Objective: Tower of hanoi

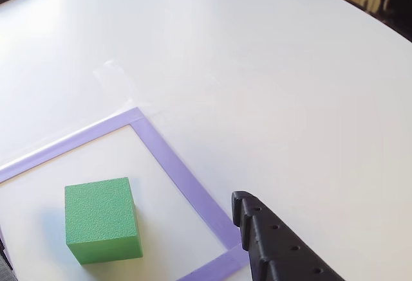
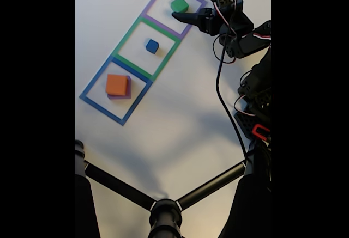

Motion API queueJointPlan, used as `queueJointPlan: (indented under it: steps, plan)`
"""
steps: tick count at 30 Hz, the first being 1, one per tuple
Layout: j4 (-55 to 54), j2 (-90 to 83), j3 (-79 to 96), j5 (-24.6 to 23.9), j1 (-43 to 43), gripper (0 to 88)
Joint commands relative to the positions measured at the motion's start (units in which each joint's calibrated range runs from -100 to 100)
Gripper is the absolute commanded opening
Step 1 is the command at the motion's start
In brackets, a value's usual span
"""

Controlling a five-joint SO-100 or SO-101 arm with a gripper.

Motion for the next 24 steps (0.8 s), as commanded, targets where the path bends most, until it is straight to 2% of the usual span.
queueJointPlan:
  steps: [1, 10, 21, 24]
  plan:
    - [-5.73, 5.21, -4.24, 0.0, -1.59, 46.0]
    - [-12.28, 17.55, -10.78, 0.0, -4.19, 46.0]
    - [-12.93, 23.96, -16.78, 0.0, -6.4, 45.4]
    - [-12.77, 24.36, -17.23, 0.0, -6.85, 41.7]
